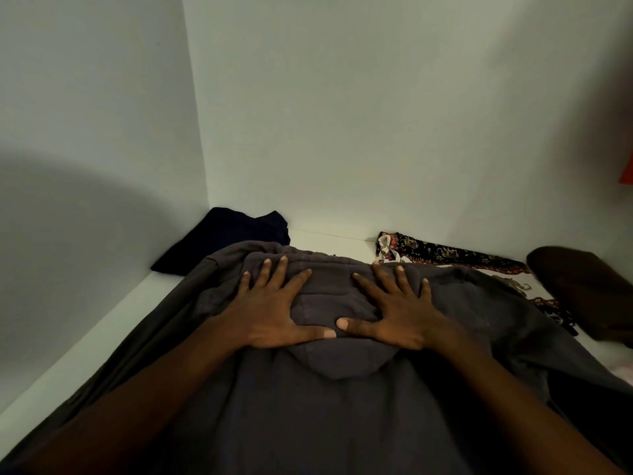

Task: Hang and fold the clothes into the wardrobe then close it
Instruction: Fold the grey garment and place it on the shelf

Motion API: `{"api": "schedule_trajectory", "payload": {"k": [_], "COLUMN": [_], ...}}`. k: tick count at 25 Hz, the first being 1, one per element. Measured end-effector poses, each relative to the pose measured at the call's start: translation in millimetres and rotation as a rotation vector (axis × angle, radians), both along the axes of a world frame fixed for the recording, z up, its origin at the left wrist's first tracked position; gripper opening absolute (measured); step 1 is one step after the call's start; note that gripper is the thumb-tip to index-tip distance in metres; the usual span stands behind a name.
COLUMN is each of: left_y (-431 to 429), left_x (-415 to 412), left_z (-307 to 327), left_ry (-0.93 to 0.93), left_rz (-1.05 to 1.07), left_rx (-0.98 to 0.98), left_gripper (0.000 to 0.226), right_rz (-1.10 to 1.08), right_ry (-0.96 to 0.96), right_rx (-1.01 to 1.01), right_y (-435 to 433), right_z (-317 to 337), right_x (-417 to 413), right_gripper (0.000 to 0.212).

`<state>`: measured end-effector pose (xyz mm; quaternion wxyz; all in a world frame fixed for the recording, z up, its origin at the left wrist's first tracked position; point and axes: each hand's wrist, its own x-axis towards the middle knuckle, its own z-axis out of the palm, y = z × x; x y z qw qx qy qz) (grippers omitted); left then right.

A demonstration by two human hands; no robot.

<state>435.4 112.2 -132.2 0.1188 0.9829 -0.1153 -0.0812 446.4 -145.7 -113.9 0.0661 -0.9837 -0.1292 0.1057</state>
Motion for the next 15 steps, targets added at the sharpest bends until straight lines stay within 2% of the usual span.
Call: {"api": "schedule_trajectory", "payload": {"k": [1,3,5,7,9,10,13,15], "left_y": [3.8,16.1,37.5,70.4,108.4,124.3,143.9,140.5], "left_x": [-7.5,-30.0,-51.9,-68.1,-84.9,-94.1,-117.5,-123.7], "left_z": [4.1,15.3,24.1,29.9,28.1,25.2,12.8,6.9], "left_ry": [0.003,-0.068,-0.286,-0.436,-0.398,-0.336,-0.129,-0.121], "left_rz": [0.026,0.1,0.209,0.429,0.73,0.833,0.903,0.902], "left_rx": [-0.088,-0.309,-0.446,-0.465,-0.436,-0.413,-0.32,-0.317], "left_gripper": [0.139,0.123,0.096,0.076,0.065,0.06,0.034,0.018], "right_rz": [0.002,0.035,0.138,0.285,0.408,0.453,0.533,0.548], "right_ry": [-0.004,-0.133,-0.341,-0.375,-0.248,-0.222,-0.179,-0.223], "right_rx": [0.047,0.127,0.194,0.453,0.713,0.764,0.703,0.539], "right_y": [4.7,22.1,45.2,70.7,99.4,112.7,142.4,147.8], "right_z": [7.4,22.8,31.7,40.7,45.7,44.4,15.2,-11.0], "right_x": [-2.6,-9.4,-16.8,-19.2,-20.6,-18.2,-6.0,3.4], "right_gripper": [0.113,0.107,0.085,0.054,0.032,0.027,0.028,0.033]}}
